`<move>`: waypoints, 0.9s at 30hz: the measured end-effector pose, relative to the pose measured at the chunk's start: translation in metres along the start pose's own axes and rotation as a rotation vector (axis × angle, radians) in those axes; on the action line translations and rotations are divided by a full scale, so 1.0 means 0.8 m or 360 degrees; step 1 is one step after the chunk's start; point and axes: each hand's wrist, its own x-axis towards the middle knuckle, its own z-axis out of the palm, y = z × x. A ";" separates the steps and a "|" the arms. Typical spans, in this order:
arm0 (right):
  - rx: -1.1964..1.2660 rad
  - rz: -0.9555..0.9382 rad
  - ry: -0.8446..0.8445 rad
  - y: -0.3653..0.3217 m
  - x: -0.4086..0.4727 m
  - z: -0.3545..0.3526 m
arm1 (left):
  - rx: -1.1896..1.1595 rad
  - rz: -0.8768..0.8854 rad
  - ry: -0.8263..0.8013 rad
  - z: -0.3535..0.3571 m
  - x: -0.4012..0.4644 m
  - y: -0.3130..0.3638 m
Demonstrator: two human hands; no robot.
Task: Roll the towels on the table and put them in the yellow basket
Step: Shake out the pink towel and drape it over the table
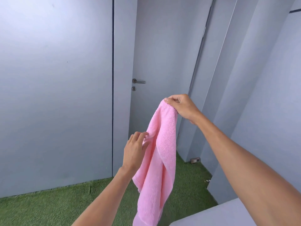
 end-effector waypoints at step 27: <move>0.0105 0.0316 -0.0580 0.088 -0.024 0.066 | -0.0121 -0.0106 -0.0637 -0.034 0.126 0.033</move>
